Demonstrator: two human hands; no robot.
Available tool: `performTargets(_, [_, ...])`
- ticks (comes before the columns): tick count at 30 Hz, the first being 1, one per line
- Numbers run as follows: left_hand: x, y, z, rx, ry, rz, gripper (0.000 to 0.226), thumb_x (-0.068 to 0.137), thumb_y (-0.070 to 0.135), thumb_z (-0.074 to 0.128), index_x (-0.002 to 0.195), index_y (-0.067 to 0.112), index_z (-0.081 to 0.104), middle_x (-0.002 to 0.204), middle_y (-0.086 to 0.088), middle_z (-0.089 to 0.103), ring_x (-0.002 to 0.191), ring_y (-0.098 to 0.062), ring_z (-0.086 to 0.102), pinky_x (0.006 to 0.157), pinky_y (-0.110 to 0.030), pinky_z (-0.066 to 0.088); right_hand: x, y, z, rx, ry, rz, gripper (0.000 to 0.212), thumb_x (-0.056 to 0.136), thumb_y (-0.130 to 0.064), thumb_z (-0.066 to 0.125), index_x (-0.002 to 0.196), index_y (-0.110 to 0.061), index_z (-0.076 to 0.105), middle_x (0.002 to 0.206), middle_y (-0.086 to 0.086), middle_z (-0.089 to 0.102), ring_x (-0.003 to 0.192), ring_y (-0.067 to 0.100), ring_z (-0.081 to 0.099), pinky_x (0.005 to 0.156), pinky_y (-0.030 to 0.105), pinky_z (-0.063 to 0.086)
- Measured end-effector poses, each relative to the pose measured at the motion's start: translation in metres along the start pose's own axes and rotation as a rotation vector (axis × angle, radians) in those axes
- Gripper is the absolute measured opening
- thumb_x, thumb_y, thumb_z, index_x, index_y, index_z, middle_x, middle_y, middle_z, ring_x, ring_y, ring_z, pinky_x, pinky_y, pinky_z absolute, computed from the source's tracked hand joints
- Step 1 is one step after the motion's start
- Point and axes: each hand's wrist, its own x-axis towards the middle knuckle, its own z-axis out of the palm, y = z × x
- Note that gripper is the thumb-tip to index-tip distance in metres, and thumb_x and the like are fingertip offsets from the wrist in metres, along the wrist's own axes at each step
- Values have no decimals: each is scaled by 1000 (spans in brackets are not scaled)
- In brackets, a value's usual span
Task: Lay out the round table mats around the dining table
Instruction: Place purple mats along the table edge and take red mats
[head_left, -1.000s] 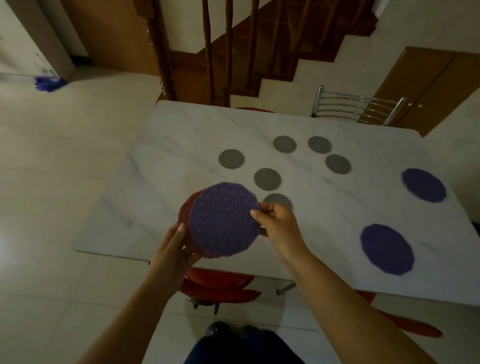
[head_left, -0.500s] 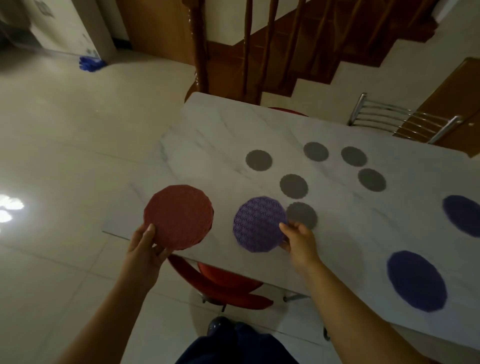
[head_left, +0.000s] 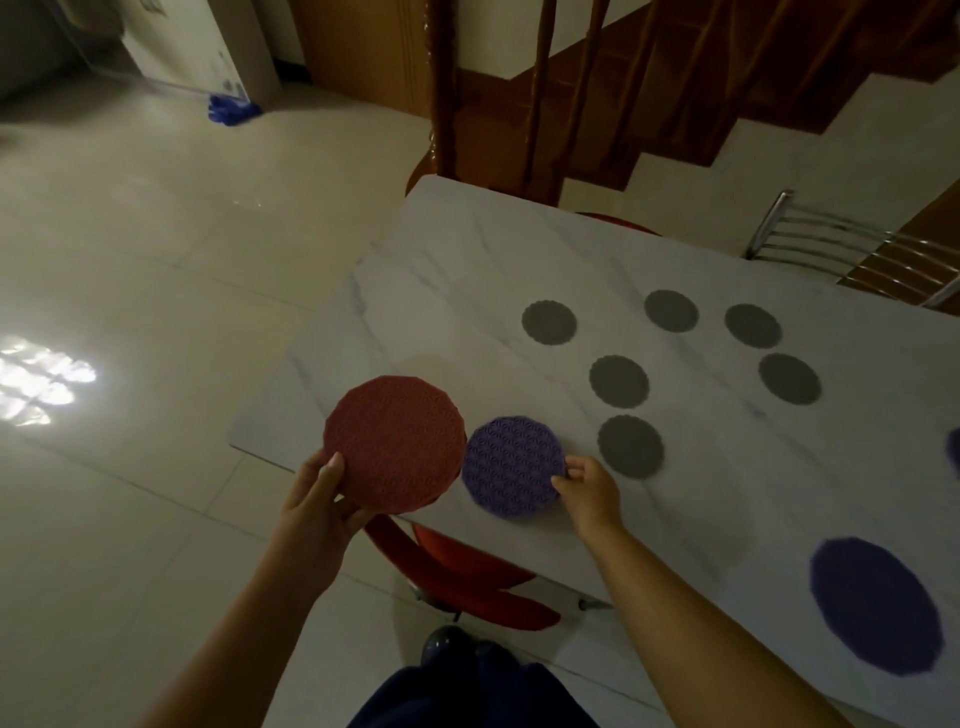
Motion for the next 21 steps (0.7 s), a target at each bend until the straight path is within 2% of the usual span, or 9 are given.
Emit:
performTargets(4, [-1, -3, 3, -32, -45, -2, 19, 93, 22, 50, 99, 23, 68, 81, 1, 70, 68, -17, 71, 62, -32, 61, -7, -4, -10, -52, -59, -74, 28, 84, -7, 56, 109, -17, 59, 110, 3, 64, 88, 12, 55, 62, 20, 41])
performTargets(6, [-1, -4, 6, -41, -62, -1, 19, 93, 22, 49, 100, 21, 67, 81, 0, 70, 67, -16, 70, 62, -33, 61, -11, -7, -14, -59, -72, -102, 25, 83, -6, 54, 103, -21, 57, 107, 2, 65, 85, 11, 55, 61, 19, 40])
performTargets(10, [-3, -5, 9, -53, -85, -10, 25, 87, 24, 54, 109, 17, 63, 89, -5, 67, 68, -18, 70, 65, -36, 62, -20, -21, -13, -24, -77, -175, 29, 90, -13, 52, 119, -12, 58, 120, 4, 62, 107, 19, 59, 88, 31, 47])
performTargets(12, [-4, -5, 9, -73, -98, -12, 31, 86, 25, 55, 115, 15, 60, 90, -6, 67, 70, -18, 70, 65, -36, 62, -30, -40, -6, 83, -122, -239, 24, 95, -23, 50, 116, -16, 59, 119, 5, 63, 102, 18, 62, 93, 39, 51])
performTargets(13, [-5, -4, 8, -80, -101, -12, 32, 86, 25, 55, 116, 15, 59, 89, -6, 68, 70, -18, 70, 64, -35, 62, -37, -52, -2, 141, -159, -273, 21, 95, -28, 50, 113, -21, 59, 116, 3, 64, 96, 13, 64, 93, 39, 52])
performTargets(15, [-6, 0, 7, -73, -102, -2, 32, 85, 26, 56, 115, 15, 59, 87, -4, 69, 70, -18, 70, 65, -34, 62, -51, -75, 8, 235, -259, -337, 21, 95, -37, 49, 111, -29, 60, 115, -5, 64, 97, 3, 62, 93, 32, 52])
performTargets(17, [-6, 8, 5, -60, -93, 5, 31, 83, 27, 57, 112, 16, 60, 85, -4, 67, 70, -19, 69, 66, -34, 62, -66, -97, 19, 231, -362, -406, 34, 94, -41, 48, 126, -32, 55, 125, -14, 58, 107, -8, 56, 93, 16, 47])
performTargets(19, [-3, 17, 0, -57, -74, 14, 32, 81, 28, 59, 111, 16, 59, 86, -6, 62, 67, -19, 65, 66, -34, 62, -80, -117, 30, 191, -436, -467, 43, 94, -42, 47, 136, -32, 45, 128, -21, 50, 107, -20, 48, 86, 1, 40])
performTargets(21, [1, 29, -11, -66, -62, 25, 33, 81, 28, 59, 112, 17, 59, 89, -7, 61, 67, -19, 64, 67, -36, 61, -93, -134, 45, 173, -458, -513, 48, 95, -41, 47, 141, -31, 39, 136, -18, 44, 118, -11, 44, 97, 9, 37])
